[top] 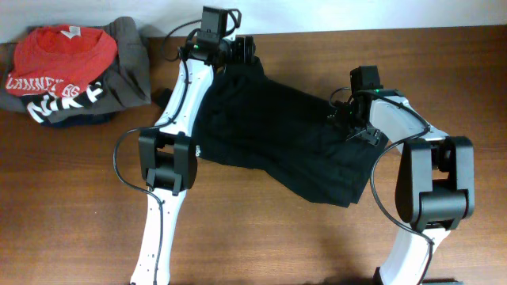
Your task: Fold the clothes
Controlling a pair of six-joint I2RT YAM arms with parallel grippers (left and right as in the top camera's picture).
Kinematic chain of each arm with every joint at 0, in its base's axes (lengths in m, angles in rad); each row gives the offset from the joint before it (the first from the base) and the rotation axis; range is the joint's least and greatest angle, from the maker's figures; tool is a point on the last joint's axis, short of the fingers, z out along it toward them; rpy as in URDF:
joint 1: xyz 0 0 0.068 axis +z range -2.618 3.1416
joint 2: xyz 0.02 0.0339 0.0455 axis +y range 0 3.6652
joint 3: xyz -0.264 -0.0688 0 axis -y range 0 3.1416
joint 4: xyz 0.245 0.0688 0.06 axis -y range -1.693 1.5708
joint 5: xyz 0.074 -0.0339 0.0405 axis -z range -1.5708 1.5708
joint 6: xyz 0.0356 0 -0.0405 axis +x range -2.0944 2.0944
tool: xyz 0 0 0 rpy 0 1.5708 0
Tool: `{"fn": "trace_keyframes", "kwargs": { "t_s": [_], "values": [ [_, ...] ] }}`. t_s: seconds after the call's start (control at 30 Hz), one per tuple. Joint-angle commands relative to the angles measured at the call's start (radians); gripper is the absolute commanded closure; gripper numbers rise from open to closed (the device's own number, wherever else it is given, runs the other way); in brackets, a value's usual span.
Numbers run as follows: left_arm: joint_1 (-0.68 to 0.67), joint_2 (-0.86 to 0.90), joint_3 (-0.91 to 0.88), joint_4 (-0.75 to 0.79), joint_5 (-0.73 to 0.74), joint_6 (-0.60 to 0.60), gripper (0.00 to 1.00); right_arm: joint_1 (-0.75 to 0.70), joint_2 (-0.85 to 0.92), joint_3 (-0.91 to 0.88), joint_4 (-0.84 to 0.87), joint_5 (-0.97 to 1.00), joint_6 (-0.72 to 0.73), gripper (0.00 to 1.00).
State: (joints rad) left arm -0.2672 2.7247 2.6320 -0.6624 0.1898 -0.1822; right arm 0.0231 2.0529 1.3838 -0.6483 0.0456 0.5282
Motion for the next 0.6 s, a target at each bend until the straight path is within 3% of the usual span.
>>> {"fn": "trace_keyframes", "kwargs": {
  "t_s": [0.0, 0.57],
  "values": [
    [0.003, 0.009, 0.013, -0.028, -0.038, 0.013, 0.16, 0.004, 0.034, -0.024, 0.005, 0.019, 0.013, 0.01],
    [0.006, 0.080, 0.013, -0.099, -0.041, 0.013, 0.16, 0.004, 0.034, -0.024, 0.006, 0.019, 0.012, 0.01]
  ]
}}
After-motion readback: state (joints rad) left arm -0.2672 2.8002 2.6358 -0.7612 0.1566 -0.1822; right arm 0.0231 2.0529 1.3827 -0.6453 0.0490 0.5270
